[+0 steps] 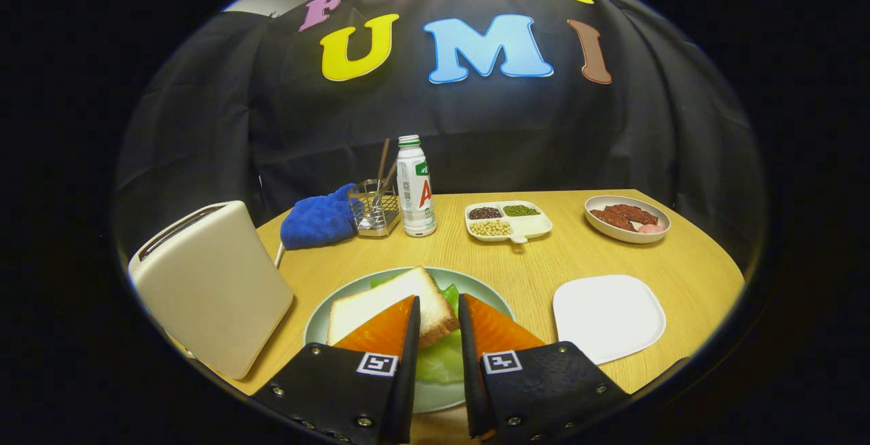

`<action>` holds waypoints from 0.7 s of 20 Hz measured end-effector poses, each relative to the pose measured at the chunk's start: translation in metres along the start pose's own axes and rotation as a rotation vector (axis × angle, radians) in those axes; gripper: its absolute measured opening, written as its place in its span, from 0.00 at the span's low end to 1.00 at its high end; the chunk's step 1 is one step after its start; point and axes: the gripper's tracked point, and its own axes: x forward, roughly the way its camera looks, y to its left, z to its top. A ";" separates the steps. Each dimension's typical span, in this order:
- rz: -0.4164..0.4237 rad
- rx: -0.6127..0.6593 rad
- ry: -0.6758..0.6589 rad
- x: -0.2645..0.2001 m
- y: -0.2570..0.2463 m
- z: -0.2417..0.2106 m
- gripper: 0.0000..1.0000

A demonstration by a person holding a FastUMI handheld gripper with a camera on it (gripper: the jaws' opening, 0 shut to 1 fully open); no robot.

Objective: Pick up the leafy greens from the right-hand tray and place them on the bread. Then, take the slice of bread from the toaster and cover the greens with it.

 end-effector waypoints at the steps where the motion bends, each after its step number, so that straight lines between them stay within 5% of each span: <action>1: -0.016 -0.014 -0.007 0.000 -0.006 0.003 0.31; 14: -0.044 -0.068 -0.210 -0.049 -0.063 0.054 0.31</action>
